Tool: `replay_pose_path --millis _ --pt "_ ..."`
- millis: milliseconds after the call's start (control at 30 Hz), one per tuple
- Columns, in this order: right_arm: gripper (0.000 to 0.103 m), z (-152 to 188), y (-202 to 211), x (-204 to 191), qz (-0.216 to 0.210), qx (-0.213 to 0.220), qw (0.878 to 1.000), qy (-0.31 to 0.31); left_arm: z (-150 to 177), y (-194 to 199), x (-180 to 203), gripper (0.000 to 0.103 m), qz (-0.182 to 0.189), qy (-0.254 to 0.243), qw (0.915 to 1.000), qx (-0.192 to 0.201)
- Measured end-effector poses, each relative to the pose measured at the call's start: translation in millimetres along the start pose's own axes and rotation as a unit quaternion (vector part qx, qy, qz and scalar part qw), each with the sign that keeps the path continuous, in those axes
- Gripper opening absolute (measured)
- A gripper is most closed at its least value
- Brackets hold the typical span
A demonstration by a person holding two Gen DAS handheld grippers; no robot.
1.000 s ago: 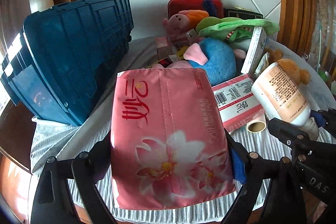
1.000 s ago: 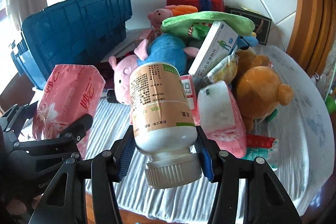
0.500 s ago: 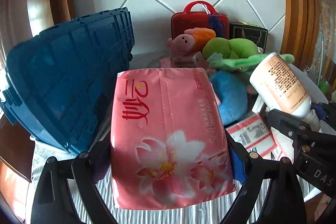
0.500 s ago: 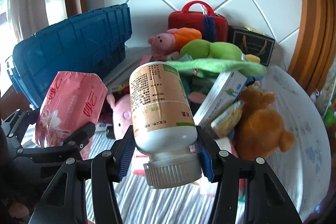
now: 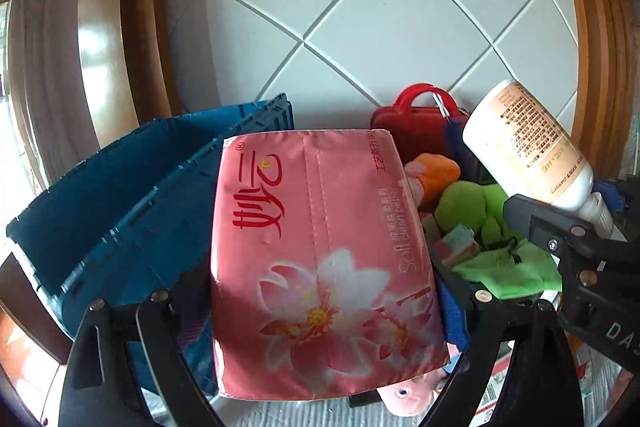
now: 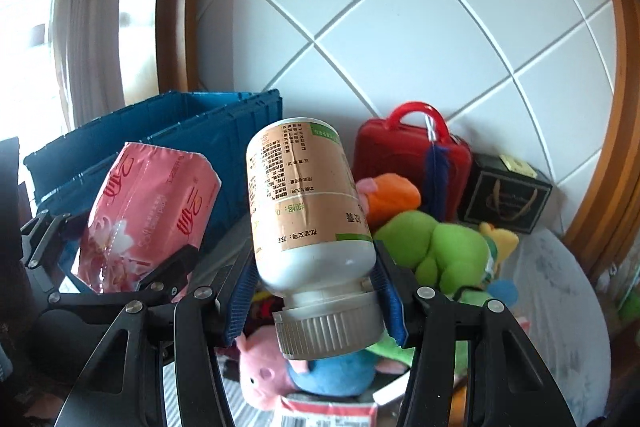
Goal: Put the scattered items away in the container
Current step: 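Carry the tissue pack and pill bottle over the blue crate with both tools, then open both tools to drop the tissue pack and bottle into the crate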
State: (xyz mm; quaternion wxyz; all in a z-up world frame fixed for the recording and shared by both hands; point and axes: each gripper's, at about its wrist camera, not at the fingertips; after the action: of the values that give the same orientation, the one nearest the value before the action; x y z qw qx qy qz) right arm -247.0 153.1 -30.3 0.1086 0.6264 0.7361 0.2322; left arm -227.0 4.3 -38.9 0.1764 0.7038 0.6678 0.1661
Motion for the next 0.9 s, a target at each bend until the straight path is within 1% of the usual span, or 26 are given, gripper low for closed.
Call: replay_pose_path --millis 100,200,300,400,467,533,600,700,767,833,900 --pt "0.054 -34.8 -2.8 -28.3 -0.013 0.019 1.0 0.007 -28.2 6.1 -33.2 0.092 -0.013 0.005 0.9998 0.012" --pt "0.054 -72.1 -7.6 -65.6 -0.034 0.032 0.999 0.012 -56.5 14.3 -74.0 0.092 -0.027 0.008 0.9995 0.017" --pt "0.054 -110.1 -15.3 -110.5 -0.049 0.044 0.998 0.02 -82.3 19.3 -126.1 0.092 -0.039 0.007 0.9992 0.01" --pt "0.054 -143.7 -27.7 -165.2 -0.054 0.045 0.997 0.03 -103.4 13.3 -184.2 0.092 -0.052 0.006 0.9986 -0.005" --pt "0.054 -164.2 -41.9 -201.7 -0.062 0.035 0.997 0.029 -114.1 2.7 -221.6 0.092 -0.062 0.003 0.9979 -0.019" --pt "0.054 -182.5 -59.5 -234.0 -0.066 0.024 0.997 0.023 -122.8 -11.8 -258.1 0.092 -0.063 0.004 0.9973 -0.036" --pt "0.054 -195.9 -76.6 -264.6 -0.061 0.011 0.998 0.018 -129.5 -29.3 -292.3 0.092 -0.056 0.011 0.9969 -0.054" --pt "0.054 -213.7 -113.1 -304.5 -0.042 -0.019 0.999 0.015 -136.8 -64.3 -336.6 0.092 -0.046 0.017 0.9953 -0.084" --pt "0.054 -220.2 -141.0 -326.6 -0.027 -0.047 0.998 0.01 -137.3 -91.7 -359.9 0.092 -0.037 0.02 0.9931 -0.11" --pt "0.054 -222.5 -173.0 -344.7 -0.011 -0.085 0.996 0.005 -134.5 -119.6 -379.1 0.092 -0.026 0.019 0.9896 -0.14" --pt "0.054 -218.8 -203.2 -359.1 0.01 -0.122 0.992 0.009 -128.2 -149.3 -394.3 0.092 -0.011 0.022 0.983 -0.182"
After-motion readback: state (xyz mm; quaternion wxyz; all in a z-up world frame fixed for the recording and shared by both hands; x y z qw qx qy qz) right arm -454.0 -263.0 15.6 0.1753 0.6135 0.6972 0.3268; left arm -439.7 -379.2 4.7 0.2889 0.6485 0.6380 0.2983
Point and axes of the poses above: each gripper's, at about its wrist camera, not at the fingertips, and y roughly against the way its jaws point, x to its right, z to its underside, and after that the axes turned 11 degrees about z, right-handed
